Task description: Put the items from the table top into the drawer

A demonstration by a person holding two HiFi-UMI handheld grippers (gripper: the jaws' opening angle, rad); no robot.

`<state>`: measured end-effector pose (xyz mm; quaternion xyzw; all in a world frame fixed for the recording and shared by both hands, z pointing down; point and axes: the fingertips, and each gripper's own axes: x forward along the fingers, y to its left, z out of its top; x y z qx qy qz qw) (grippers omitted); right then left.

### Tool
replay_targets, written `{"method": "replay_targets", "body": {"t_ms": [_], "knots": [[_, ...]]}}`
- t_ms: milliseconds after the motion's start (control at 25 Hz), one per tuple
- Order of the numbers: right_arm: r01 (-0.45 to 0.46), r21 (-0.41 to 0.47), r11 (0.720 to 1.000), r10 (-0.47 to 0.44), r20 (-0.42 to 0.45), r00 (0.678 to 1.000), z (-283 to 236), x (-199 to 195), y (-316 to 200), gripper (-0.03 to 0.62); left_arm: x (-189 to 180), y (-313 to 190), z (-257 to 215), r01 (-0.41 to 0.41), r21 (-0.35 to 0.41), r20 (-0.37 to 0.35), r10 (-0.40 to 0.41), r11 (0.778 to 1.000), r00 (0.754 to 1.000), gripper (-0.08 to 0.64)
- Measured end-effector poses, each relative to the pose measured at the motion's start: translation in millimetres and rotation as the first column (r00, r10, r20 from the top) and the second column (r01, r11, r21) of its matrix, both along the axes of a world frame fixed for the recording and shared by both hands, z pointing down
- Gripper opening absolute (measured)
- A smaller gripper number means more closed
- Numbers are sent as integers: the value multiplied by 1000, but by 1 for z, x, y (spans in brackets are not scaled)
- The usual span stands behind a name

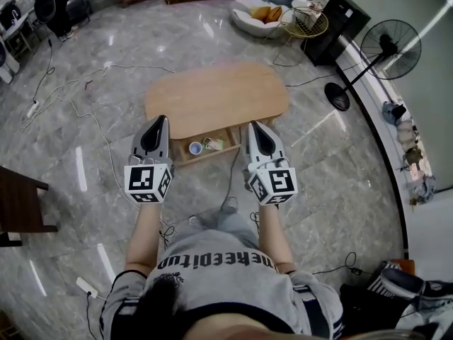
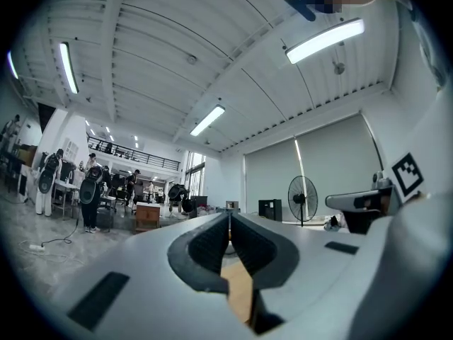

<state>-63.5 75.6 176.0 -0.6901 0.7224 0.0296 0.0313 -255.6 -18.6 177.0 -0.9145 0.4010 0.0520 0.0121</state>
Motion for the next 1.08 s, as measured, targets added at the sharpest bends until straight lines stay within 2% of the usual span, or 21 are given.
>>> {"method": "replay_targets", "body": {"t_ms": [1080], "knots": [[-28,18,999,27,15,1000,-2,-16,-9,-2,-19,-13,1,-1,-9,-30,1,1000,1000,12]]}}
